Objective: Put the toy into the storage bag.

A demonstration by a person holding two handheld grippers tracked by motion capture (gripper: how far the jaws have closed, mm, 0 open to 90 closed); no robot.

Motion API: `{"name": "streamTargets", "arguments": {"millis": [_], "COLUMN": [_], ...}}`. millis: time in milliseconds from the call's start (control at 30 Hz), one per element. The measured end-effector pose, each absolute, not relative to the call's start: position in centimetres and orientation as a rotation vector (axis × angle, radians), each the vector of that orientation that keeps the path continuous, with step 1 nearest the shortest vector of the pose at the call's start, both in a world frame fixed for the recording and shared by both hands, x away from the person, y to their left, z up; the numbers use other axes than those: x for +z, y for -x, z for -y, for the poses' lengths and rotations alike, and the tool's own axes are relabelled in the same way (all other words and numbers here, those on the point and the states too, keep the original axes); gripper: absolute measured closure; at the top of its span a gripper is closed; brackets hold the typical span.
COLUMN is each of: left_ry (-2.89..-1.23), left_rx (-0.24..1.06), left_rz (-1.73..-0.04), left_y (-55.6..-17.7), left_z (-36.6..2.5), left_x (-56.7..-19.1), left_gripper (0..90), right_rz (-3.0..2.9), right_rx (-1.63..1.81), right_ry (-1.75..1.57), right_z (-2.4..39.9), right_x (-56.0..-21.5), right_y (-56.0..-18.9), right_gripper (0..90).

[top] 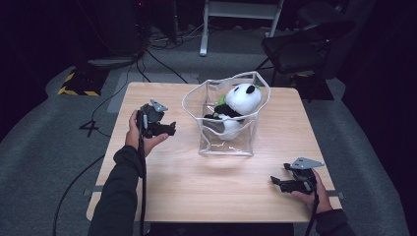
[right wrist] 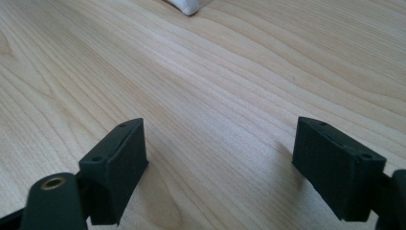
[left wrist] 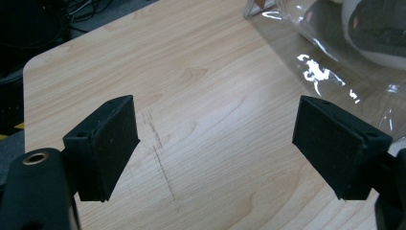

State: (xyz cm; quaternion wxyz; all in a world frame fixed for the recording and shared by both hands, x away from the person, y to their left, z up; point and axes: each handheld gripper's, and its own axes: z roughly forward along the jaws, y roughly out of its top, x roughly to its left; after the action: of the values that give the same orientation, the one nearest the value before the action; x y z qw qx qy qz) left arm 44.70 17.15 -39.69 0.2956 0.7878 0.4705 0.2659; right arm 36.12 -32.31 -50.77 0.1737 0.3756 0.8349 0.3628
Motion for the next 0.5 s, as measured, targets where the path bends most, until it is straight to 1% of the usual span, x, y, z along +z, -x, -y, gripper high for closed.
{"name": "streamTargets", "arguments": {"millis": [100, 200, 267, 433, 500], "left_ry": [-2.105, -2.105, -2.108, -2.13, -2.13], "left_rx": [0.702, 0.661, 0.688, 0.667, 0.677], "left_rz": [-1.258, -1.27, -1.268, -1.274, -1.277], "left_y": [-44.6, -44.6, -44.4, -44.1, -44.0], "left_z": [-17.3, -17.6, -17.6, -17.8, -17.9], "left_x": [-40.1, -40.4, -40.6, -41.5, -41.8], "left_gripper": [16.0, 16.0, 16.0, 16.0, 16.1], "right_rz": [-2.368, -2.368, -2.368, -2.368, -2.367], "right_rx": [1.029, 1.03, 1.029, 1.029, 1.029], "right_ry": [-1.065, -1.065, -1.065, -1.064, -1.065], "right_z": [32.3, 32.3, 32.3, 32.3, 32.3], "right_x": [-50.8, -50.8, -50.8, -50.8, -50.8], "right_y": [-36.1, -36.1, -36.1, -36.1, -36.1], "right_gripper": [19.2, 19.2, 19.2, 19.2, 19.1]}}
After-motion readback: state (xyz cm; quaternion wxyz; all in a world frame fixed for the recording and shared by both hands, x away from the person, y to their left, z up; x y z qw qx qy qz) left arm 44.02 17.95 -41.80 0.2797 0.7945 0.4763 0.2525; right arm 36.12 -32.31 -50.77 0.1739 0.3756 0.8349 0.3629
